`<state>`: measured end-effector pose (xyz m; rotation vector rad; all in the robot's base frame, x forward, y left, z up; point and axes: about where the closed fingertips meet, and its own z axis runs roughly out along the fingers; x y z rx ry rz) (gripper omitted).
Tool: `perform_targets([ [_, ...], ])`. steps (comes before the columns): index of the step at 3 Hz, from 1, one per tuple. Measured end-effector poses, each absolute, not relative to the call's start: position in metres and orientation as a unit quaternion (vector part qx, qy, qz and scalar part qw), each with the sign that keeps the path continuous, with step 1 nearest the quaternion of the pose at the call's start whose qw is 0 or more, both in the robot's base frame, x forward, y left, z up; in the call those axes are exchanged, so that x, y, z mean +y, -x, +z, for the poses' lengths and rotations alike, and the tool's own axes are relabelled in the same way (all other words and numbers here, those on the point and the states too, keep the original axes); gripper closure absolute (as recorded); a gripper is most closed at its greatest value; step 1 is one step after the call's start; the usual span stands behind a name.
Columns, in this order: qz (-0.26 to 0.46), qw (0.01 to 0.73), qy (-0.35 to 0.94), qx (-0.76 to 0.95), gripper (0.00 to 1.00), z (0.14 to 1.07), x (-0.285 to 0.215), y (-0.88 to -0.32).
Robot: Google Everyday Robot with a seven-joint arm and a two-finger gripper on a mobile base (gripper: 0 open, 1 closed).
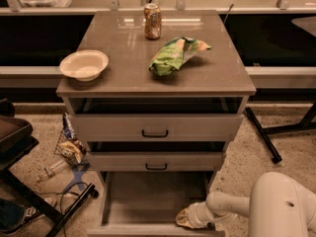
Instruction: Open bottom drawer
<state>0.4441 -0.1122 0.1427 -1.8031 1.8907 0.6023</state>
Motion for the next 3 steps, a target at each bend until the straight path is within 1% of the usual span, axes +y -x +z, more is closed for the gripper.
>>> perform_targets([
  [1, 0.221, 0.219, 0.647, 0.696, 1.0, 0.138, -0.12, -0.435],
  [2, 0.223, 0.189, 0.633, 0.716, 1.0, 0.143, -0.136, -0.403],
  [3, 0.223, 0.189, 0.633, 0.716, 1.0, 0.143, -0.136, -0.403],
])
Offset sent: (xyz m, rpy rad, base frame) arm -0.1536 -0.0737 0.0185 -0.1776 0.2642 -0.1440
